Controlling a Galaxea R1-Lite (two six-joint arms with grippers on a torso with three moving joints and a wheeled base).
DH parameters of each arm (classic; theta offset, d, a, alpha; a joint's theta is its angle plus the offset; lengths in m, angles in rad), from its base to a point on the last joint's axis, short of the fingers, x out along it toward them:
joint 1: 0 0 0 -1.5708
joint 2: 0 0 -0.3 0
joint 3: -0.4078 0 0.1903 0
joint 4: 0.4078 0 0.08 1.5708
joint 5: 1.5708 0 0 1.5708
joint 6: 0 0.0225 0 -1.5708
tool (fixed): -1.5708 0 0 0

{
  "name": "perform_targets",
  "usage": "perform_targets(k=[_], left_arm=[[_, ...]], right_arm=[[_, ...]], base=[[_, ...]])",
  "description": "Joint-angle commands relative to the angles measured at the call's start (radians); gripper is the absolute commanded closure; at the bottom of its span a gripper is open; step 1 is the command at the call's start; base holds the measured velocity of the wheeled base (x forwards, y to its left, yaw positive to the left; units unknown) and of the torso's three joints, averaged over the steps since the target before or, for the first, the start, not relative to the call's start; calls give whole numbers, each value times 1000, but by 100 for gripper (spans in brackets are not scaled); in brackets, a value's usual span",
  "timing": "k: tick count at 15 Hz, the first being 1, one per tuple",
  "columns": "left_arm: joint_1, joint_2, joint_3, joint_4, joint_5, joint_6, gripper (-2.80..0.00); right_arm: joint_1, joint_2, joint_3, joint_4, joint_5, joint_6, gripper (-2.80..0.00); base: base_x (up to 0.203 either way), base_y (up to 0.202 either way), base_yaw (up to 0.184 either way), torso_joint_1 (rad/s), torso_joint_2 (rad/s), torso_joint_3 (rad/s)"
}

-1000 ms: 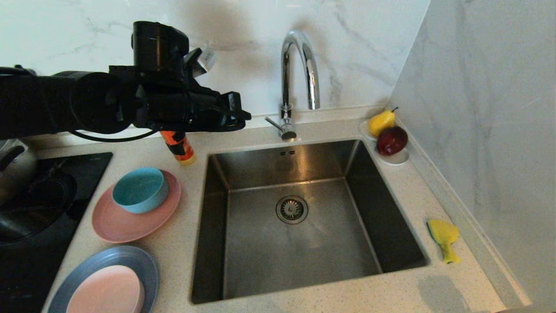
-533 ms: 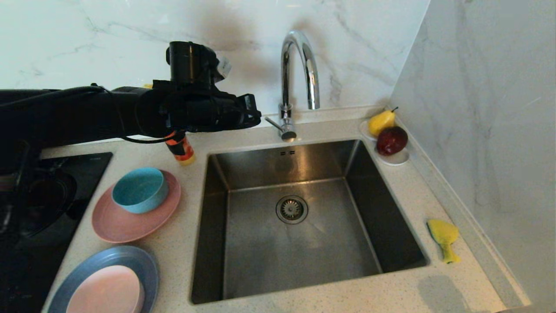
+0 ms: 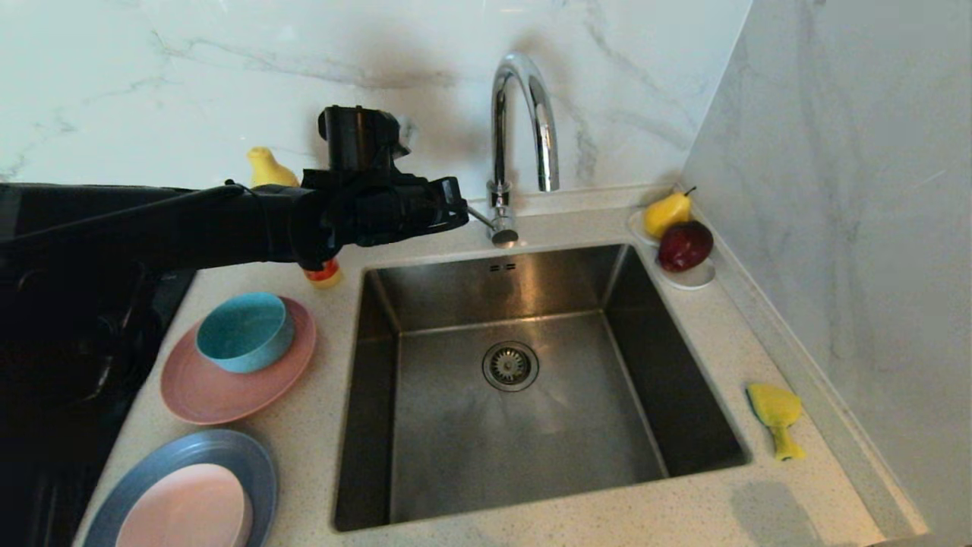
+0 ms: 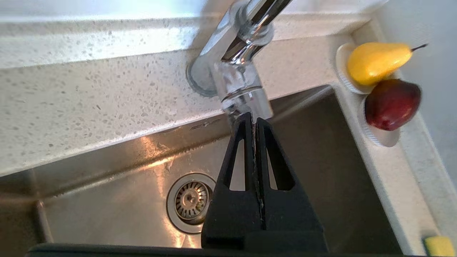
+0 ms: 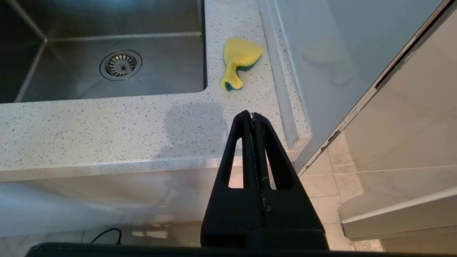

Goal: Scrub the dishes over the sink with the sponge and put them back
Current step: Turn on the faucet

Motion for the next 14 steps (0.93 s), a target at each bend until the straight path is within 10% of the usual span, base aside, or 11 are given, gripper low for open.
perform_targets(k=[1,14], left_arm=[[1,20,0,-9,0,-2,0],[11,19,-5,-62,0,6,0]], right_arm=[[1,-2,0,0,0,0,0],[1,-2,0,1,0,0,0]], base=[[0,0,0,0,0,0],[0,0,0,0,0,0]])
